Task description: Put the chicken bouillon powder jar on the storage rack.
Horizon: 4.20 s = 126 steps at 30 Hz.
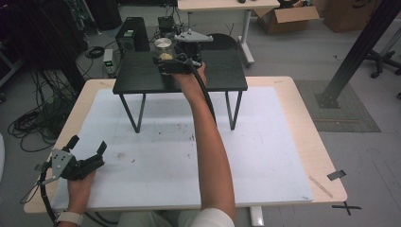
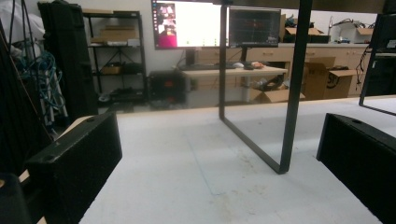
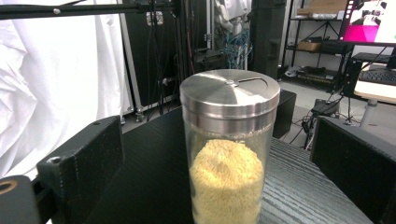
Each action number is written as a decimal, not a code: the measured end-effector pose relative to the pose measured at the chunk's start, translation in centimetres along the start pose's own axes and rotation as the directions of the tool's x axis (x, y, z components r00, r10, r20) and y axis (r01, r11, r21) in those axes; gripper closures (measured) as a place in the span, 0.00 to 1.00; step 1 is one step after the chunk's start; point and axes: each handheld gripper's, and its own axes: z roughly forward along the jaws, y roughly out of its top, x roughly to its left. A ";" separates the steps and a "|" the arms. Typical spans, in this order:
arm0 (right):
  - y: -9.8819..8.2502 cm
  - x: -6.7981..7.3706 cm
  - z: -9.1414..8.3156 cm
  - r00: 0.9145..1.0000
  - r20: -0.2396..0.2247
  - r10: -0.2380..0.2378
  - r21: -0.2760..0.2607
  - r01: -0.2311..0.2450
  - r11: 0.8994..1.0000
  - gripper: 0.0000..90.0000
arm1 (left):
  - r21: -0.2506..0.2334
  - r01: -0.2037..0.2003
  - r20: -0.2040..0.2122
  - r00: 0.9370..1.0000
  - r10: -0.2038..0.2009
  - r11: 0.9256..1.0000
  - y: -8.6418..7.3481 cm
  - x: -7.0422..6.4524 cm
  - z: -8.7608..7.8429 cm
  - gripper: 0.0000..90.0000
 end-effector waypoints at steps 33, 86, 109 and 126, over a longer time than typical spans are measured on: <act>-1.9 1.6 -7.0 0.999 -0.034 -0.040 -0.074 0.038 0.997 0.00 | -0.001 -0.003 -0.001 1.000 0.003 1.000 0.0 -0.1 0.0 0.01; -15.9 -0.2 -19.7 0.996 0.080 -0.048 -0.153 0.060 0.986 0.00 | 0.004 -0.008 -0.004 1.000 0.008 1.000 0.0 -0.1 0.0 0.01; -22.7 -2.5 -23.3 0.976 0.214 0.028 -0.161 0.007 0.987 0.00 | 0.003 -0.012 -0.006 1.000 0.012 1.000 0.0 -0.1 0.0 0.01; -26.8 -3.0 -25.4 0.940 0.339 0.037 -0.152 0.016 0.988 0.00 | -0.001 -0.014 -0.009 1.000 0.014 1.000 0.0 -0.2 0.0 0.01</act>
